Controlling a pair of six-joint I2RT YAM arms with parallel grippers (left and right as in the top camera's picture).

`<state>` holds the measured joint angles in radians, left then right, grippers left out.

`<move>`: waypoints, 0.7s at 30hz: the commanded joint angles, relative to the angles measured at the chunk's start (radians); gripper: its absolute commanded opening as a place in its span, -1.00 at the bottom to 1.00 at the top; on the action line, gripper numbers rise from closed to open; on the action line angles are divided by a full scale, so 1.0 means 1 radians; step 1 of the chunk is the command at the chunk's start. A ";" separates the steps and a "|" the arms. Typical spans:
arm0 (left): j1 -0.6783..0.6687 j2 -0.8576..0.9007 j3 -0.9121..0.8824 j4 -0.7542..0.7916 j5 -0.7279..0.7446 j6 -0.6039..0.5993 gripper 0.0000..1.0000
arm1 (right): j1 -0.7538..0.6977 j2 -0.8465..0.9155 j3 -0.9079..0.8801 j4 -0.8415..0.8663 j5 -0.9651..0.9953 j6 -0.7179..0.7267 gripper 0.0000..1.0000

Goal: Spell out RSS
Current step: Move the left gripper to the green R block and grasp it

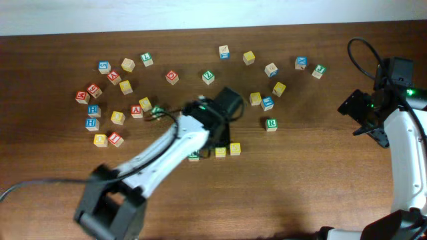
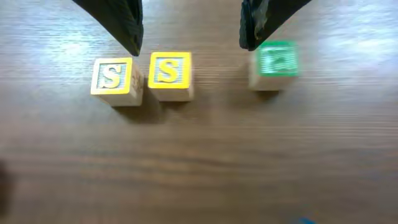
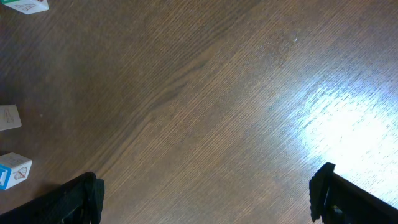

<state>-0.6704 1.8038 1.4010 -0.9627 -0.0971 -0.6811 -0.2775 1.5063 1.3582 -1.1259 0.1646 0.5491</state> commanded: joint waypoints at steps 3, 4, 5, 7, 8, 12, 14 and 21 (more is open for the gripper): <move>0.170 -0.157 0.028 -0.194 -0.021 0.098 0.34 | -0.005 -0.008 0.011 0.000 0.012 0.001 0.97; 0.179 -0.155 0.021 -0.209 -0.006 0.130 0.36 | -0.005 -0.008 0.011 0.000 0.012 0.001 0.97; 0.182 -0.154 0.003 -0.209 0.027 0.177 0.38 | -0.005 -0.008 0.011 0.000 0.012 0.001 0.97; 0.180 -0.147 -0.054 -0.188 0.041 0.168 0.38 | -0.005 -0.008 0.011 0.000 0.012 0.001 0.97; 0.180 -0.145 -0.087 -0.159 0.042 0.146 0.39 | -0.005 -0.008 0.011 0.000 0.012 0.001 0.97; 0.180 -0.132 -0.237 0.023 0.113 0.149 0.46 | -0.005 -0.008 0.011 0.000 0.012 0.001 0.97; 0.180 -0.132 -0.278 0.077 0.113 0.159 0.44 | -0.005 -0.008 0.011 0.000 0.012 0.001 0.97; 0.180 -0.040 -0.349 0.177 0.137 0.160 0.28 | -0.005 -0.008 0.011 0.000 0.012 0.001 0.97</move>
<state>-0.4904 1.7061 1.0618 -0.7998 0.0048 -0.5373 -0.2775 1.5063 1.3582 -1.1259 0.1646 0.5491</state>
